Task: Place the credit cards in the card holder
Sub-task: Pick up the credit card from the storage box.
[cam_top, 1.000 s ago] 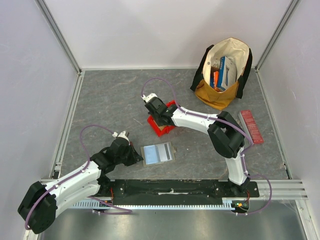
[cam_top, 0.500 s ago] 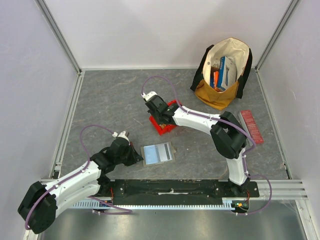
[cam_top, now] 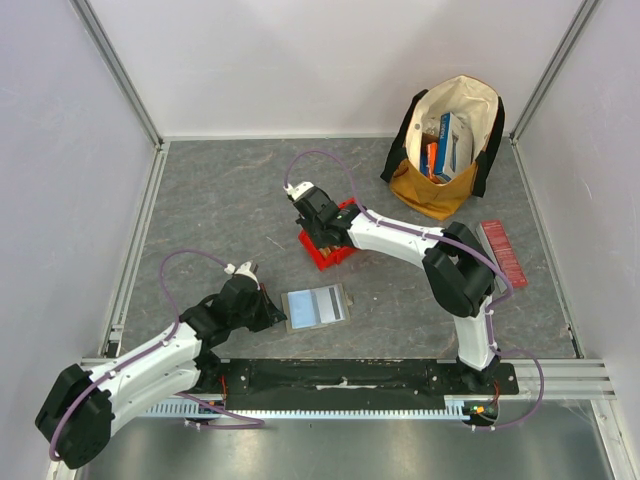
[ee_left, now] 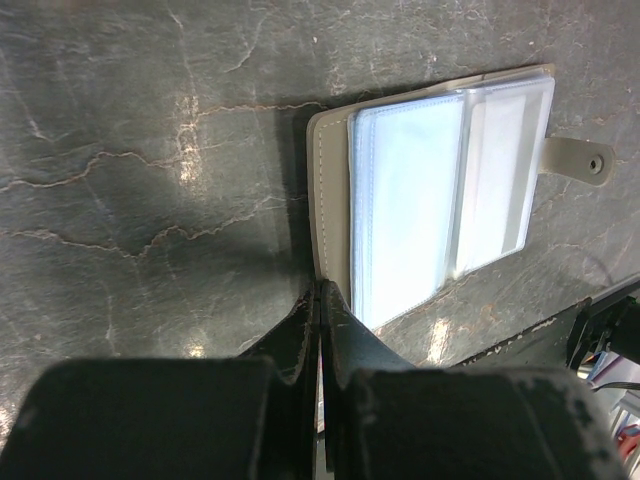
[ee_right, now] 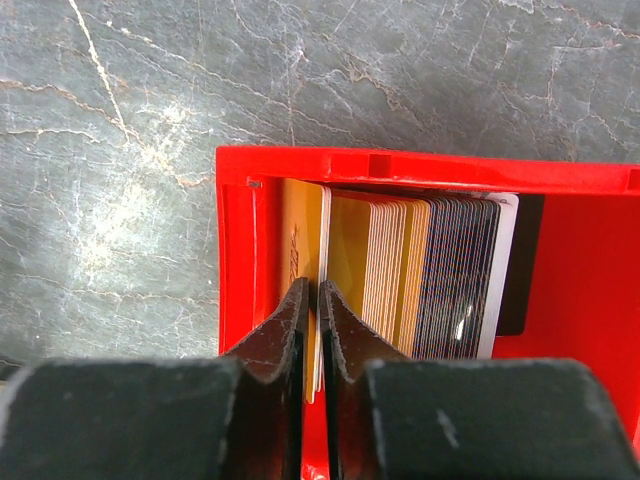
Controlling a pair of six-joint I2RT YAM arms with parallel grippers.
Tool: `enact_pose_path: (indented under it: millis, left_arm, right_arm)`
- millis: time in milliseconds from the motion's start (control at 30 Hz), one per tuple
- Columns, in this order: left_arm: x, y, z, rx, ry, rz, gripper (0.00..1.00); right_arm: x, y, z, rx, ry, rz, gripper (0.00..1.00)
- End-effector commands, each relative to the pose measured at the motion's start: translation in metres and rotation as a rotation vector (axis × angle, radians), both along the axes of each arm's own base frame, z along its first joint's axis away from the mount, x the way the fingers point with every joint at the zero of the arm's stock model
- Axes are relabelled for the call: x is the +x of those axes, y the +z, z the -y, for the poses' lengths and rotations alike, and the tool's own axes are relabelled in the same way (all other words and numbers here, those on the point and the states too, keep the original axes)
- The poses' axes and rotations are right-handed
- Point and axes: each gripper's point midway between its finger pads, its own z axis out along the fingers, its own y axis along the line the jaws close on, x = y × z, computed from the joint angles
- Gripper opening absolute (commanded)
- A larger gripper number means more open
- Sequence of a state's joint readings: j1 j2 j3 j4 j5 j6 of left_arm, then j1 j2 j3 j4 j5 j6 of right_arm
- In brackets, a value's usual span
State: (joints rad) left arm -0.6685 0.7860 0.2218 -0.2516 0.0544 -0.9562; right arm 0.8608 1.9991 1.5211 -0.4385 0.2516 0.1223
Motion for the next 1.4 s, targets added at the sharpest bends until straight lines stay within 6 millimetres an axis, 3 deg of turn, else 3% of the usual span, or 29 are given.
enact_pose_path:
  millis: [0, 300, 500, 567, 600, 700, 900, 1067, 1167, 1367]
  left_arm:
    - [0.004, 0.004, 0.001, -0.016, 0.000, 0.027, 0.02]
    - [0.004, 0.004, 0.001, -0.017, 0.000, 0.028, 0.02]
    - [0.004, 0.004, 0.001, -0.019, 0.002, 0.028, 0.02]
    - [0.004, 0.004, 0.001, -0.017, 0.001, 0.030, 0.02]
    - [0.003, 0.004, 0.001, -0.017, -0.002, 0.028, 0.02]
    - [0.003, 0.005, 0.001, -0.019, 0.000, 0.028, 0.02]
    - [0.004, 0.007, 0.002, -0.024, 0.000, 0.034, 0.02]
    - [0.004, 0.005, 0.001, -0.020, 0.002, 0.031, 0.02]
    - [0.004, 0.006, 0.002, -0.022, 0.002, 0.033, 0.02]
    - [0.006, 0.006, 0.001, -0.021, 0.006, 0.036, 0.02]
  right_arm:
    - [-0.015, -0.010, -0.003, 0.006, 0.035, -0.067, 0.13]
    - [-0.021, -0.014, -0.010, 0.032, 0.064, -0.105, 0.20]
    - [-0.026, -0.015, -0.014, 0.050, 0.084, -0.129, 0.13]
    - [-0.029, -0.014, -0.017, 0.065, 0.099, -0.142, 0.00]
    - [-0.029, -0.010, -0.019, 0.077, 0.106, -0.143, 0.00]
    - [-0.033, -0.006, -0.025, 0.109, 0.126, -0.160, 0.12]
    - [-0.044, -0.011, -0.033, 0.147, 0.157, -0.221, 0.24]
    - [-0.053, -0.014, -0.038, 0.175, 0.186, -0.260, 0.19]
    - [-0.055, -0.010, -0.042, 0.198, 0.199, -0.272, 0.10]
    - [-0.064, -0.008, -0.049, 0.234, 0.250, -0.311, 0.17]
